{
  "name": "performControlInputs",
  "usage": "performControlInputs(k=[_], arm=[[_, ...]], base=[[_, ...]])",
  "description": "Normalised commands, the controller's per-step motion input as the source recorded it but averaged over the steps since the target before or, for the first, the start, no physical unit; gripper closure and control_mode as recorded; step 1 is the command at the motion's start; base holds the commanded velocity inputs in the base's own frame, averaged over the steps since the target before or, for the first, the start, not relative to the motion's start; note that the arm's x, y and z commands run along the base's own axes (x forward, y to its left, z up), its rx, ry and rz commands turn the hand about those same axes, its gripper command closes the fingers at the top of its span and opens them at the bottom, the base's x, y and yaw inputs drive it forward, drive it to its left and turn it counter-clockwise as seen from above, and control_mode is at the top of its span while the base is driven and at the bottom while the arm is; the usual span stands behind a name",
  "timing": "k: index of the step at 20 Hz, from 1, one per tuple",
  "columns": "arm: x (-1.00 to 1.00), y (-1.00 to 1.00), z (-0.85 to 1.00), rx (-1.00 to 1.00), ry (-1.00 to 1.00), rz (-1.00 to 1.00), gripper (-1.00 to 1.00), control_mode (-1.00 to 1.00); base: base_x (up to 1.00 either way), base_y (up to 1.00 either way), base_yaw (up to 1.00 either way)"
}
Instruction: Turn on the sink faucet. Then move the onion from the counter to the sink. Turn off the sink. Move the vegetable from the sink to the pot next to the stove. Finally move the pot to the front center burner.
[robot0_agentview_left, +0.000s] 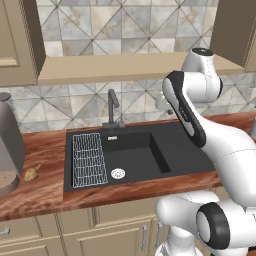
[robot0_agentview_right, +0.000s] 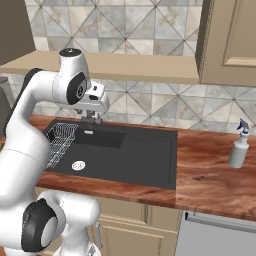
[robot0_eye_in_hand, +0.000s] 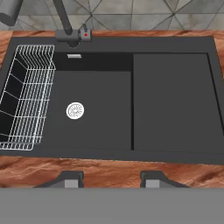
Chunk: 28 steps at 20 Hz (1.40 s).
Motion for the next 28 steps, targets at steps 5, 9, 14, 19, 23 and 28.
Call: performControlInputs(k=[5, 9, 14, 19, 23, 28], arm=[[-0.01, 0.00, 0.00, 0.00, 0.00, 0.00, -1.00, 1.00], [0.00, 0.00, 0.00, 0.00, 0.00, 0.00, -1.00, 1.00], [0.00, 0.00, 0.00, 0.00, 0.00, 0.00, -1.00, 1.00], [0.00, 0.00, 0.00, 0.00, 0.00, 0.00, -1.00, 1.00], [0.00, 0.00, 0.00, 0.00, 0.00, 0.00, -1.00, 1.00], [0.00, 0.00, 0.00, 0.00, 0.00, 0.00, -1.00, 1.00]], base=[[0.00, 0.09, 0.00], [0.01, 0.34, 0.00], [0.08, 0.67, -0.01], [0.13, 0.59, -0.01], [0.18, 0.23, 0.00], [0.31, 0.23, 0.00]])
